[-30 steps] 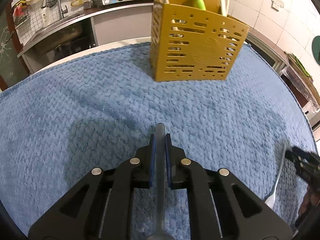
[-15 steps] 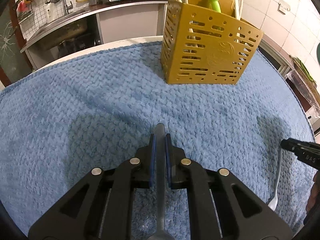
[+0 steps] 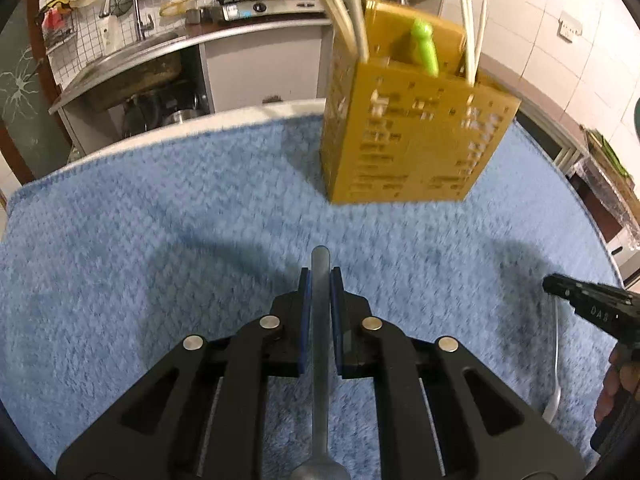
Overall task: Organize utensils
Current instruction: 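Lift the metal spoon with the left tool while the right tool grasps the white-handled utensil, then carry the spoon over the yellow holder with the left tool while the right tool carries its utensil there, then lower and release the spoon into the holder with the left tool while the right tool releases its utensil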
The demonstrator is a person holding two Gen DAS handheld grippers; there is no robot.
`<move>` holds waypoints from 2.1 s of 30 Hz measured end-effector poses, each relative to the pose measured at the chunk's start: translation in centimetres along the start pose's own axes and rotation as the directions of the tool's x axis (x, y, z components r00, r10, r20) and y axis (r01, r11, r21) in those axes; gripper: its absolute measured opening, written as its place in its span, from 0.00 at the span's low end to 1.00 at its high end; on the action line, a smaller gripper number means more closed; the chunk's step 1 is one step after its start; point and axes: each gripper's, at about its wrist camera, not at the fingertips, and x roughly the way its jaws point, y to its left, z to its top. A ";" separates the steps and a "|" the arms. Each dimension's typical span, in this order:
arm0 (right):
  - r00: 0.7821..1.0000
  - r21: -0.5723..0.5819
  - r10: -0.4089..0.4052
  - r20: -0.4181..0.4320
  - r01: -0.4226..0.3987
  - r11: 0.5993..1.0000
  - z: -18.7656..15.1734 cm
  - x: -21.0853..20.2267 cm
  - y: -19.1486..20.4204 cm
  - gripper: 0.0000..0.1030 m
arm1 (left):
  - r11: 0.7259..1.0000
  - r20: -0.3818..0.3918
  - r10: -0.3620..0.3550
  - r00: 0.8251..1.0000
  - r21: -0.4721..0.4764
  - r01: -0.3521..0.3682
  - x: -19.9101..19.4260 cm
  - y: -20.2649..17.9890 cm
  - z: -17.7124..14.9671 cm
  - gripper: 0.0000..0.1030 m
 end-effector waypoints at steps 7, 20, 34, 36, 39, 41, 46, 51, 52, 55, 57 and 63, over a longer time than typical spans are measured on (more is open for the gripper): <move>0.964 -0.082 0.102 0.244 -0.085 0.993 4.6 -6.1 1.4 0.07 | 0.997 0.134 -0.071 0.988 -0.022 0.074 -4.1 -1.4 4.2 0.08; 0.721 -0.240 0.268 0.639 -0.144 0.960 13.3 -14.8 5.4 0.07 | 0.989 0.463 -0.128 0.877 -0.007 0.148 -8.2 -5.1 13.6 0.08; 0.547 -0.301 0.344 0.763 -0.170 0.938 15.3 -11.2 9.7 0.07 | 0.992 0.693 -0.094 0.714 0.004 0.127 -4.7 -5.8 16.1 0.08; 0.554 -0.307 0.348 0.756 -0.169 0.936 15.2 -10.0 9.8 0.07 | 0.993 0.695 -0.074 0.715 -0.017 0.118 -3.5 -5.5 15.9 0.08; 0.565 -0.307 0.357 0.744 -0.185 0.933 15.3 -8.5 9.7 0.07 | 0.995 0.689 -0.055 0.722 -0.018 0.093 -2.0 -5.3 15.6 0.08; 0.575 -0.308 0.352 0.738 -0.176 0.935 15.1 -7.7 9.8 0.07 | 0.996 0.683 -0.054 0.729 -0.015 0.087 -1.3 -5.3 15.4 0.08; 0.607 -0.311 0.343 0.717 -0.162 0.937 14.4 -5.5 9.8 0.07 | 0.998 0.678 -0.033 0.734 -0.015 0.059 0.0 -5.1 14.9 0.08; 0.641 -0.320 0.351 0.683 -0.169 0.932 13.8 -3.7 9.5 0.07 | 0.999 0.662 -0.024 0.749 -0.015 0.045 0.7 -4.8 14.3 0.08; 0.648 -0.327 0.354 0.674 -0.168 0.930 13.7 -3.3 9.4 0.07 | 0.999 0.659 -0.026 0.751 -0.009 0.043 0.6 -4.7 14.1 0.09; 0.673 -0.334 0.360 0.645 -0.175 0.926 13.3 -2.6 9.1 0.08 | 0.999 0.644 -0.034 0.764 -0.004 0.048 0.0 -4.6 13.8 0.14; 0.681 -0.319 0.360 0.638 -0.193 0.928 13.1 -2.9 8.4 0.08 | 0.999 0.643 -0.028 0.766 -0.008 0.043 -1.0 -4.3 13.4 0.25; 0.669 -0.318 0.375 0.642 -0.212 0.924 12.1 -6.1 6.7 0.37 | 1.000 0.643 0.028 0.765 -0.026 -0.015 -5.9 -3.7 12.1 0.40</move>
